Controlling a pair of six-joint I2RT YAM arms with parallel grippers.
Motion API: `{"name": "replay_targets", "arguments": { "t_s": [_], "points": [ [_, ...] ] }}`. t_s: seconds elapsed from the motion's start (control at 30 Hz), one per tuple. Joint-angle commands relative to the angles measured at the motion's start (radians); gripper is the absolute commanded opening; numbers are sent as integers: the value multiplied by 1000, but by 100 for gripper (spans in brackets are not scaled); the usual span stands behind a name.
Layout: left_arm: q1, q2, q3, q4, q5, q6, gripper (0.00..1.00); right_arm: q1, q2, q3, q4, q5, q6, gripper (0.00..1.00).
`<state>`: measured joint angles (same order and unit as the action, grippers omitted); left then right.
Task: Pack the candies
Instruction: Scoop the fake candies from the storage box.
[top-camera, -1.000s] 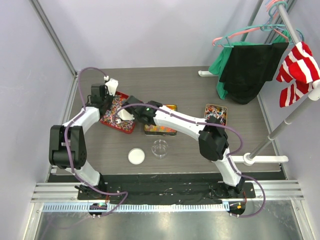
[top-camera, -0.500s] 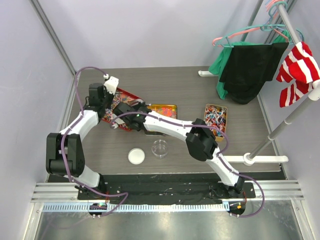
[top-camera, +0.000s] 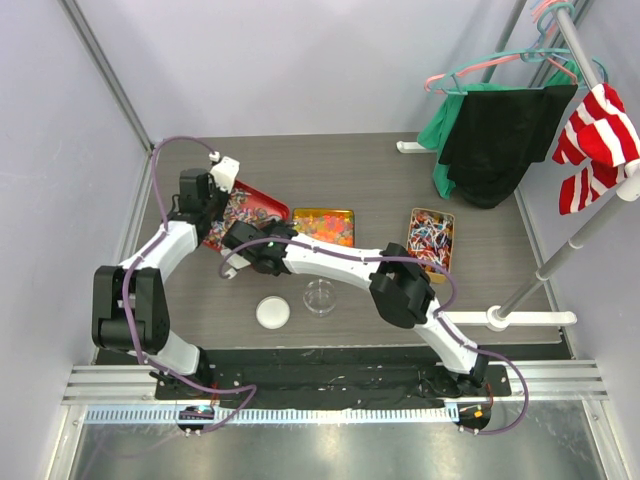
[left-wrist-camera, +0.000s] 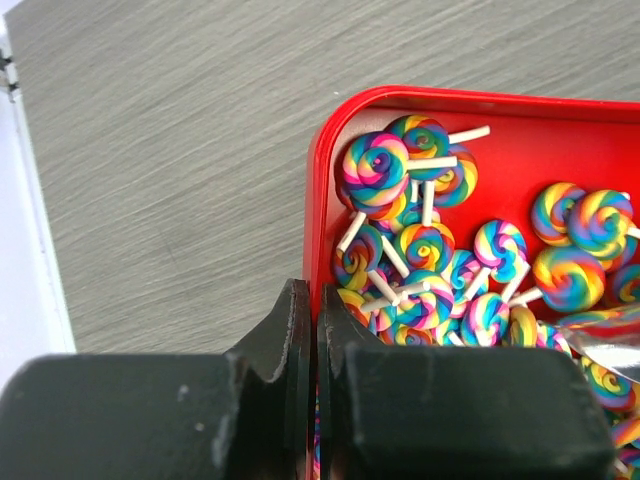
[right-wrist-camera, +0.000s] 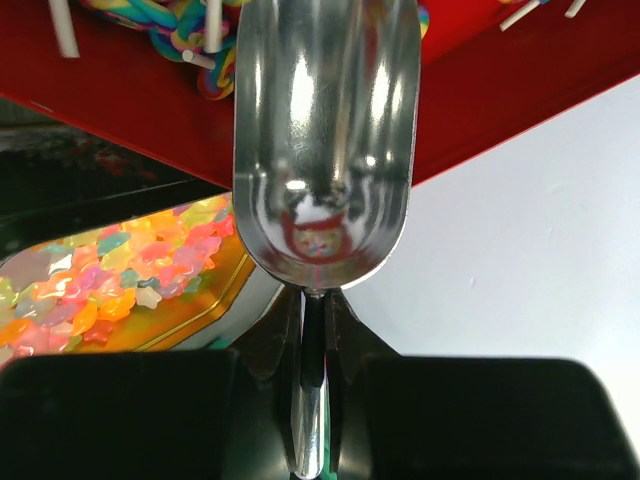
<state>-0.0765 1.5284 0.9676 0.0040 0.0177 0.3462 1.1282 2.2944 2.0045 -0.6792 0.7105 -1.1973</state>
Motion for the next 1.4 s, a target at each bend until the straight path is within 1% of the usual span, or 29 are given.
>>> {"name": "replay_targets", "arguments": {
  "t_s": [0.0, 0.13, 0.27, 0.33, 0.43, 0.47, 0.57, 0.63, 0.7, 0.73, 0.8, 0.87, 0.9, 0.93, 0.97, 1.07, 1.17, 1.2, 1.27, 1.3, 1.33, 1.37],
  "points": [
    [-19, -68, 39, 163, 90, -69, 0, 25, -43, -26, -125, -166, -25, 1],
    [-25, -71, 40, 149, 91, -72, 0, 24, 0, 36, -160, -172, 11, 1],
    [-26, -73, 49, 117, 62, -93, 0, 22, 48, 114, -168, -210, 80, 1],
    [-26, -83, 45, 105, 67, -108, 0, 24, 57, 129, -164, -259, 116, 1],
    [-28, -97, 19, 109, 88, -119, 0, 27, 33, 88, -109, -311, 114, 1],
    [-26, -97, 13, 113, 88, -119, 0, 28, 1, 21, -47, -310, 105, 1],
    [-26, -96, 8, 111, 76, -121, 0, 35, -39, -77, 50, -299, 73, 1],
    [-26, -93, 10, 105, 68, -125, 0, 36, -21, -56, 41, -272, 94, 1],
    [-28, -90, 25, 94, 53, -150, 0, 39, 17, -1, 20, -250, 137, 1],
    [-28, -88, 32, 62, 44, -162, 0, 41, 25, 14, 18, -246, 151, 1],
    [-29, -99, 42, 51, 47, -180, 0, 42, 23, 36, 17, -281, 185, 1],
    [-29, -111, 31, 54, 56, -182, 0, 54, 14, 11, 65, -275, 165, 1],
    [-29, -109, 31, 53, 53, -181, 0, 59, 4, -19, 108, -261, 141, 1],
    [-28, -109, 33, 51, 54, -181, 0, 64, -18, -83, 189, -247, 116, 1],
    [-28, -106, 31, 51, 53, -181, 0, 74, -27, -108, 219, -237, 98, 1],
    [-29, -102, 28, 51, 56, -181, 0, 82, -36, -119, 227, -269, 90, 1],
    [-28, -99, 22, 56, 57, -187, 0, 88, -30, -125, 251, -261, 76, 1],
    [-28, -97, 22, 56, 57, -190, 0, 91, -27, -119, 251, -260, 80, 1],
    [-28, -96, 20, 56, 57, -191, 0, 91, -23, -66, 184, -317, 151, 1],
    [-29, -94, 19, 59, 56, -191, 0, 90, -18, -35, 141, -380, 184, 1],
    [-28, -93, 16, 59, 56, -190, 0, 91, -13, 15, 82, -399, 224, 1],
    [-29, -91, 16, 62, 56, -191, 0, 90, -3, 34, 64, -407, 238, 1]
  ]
}}
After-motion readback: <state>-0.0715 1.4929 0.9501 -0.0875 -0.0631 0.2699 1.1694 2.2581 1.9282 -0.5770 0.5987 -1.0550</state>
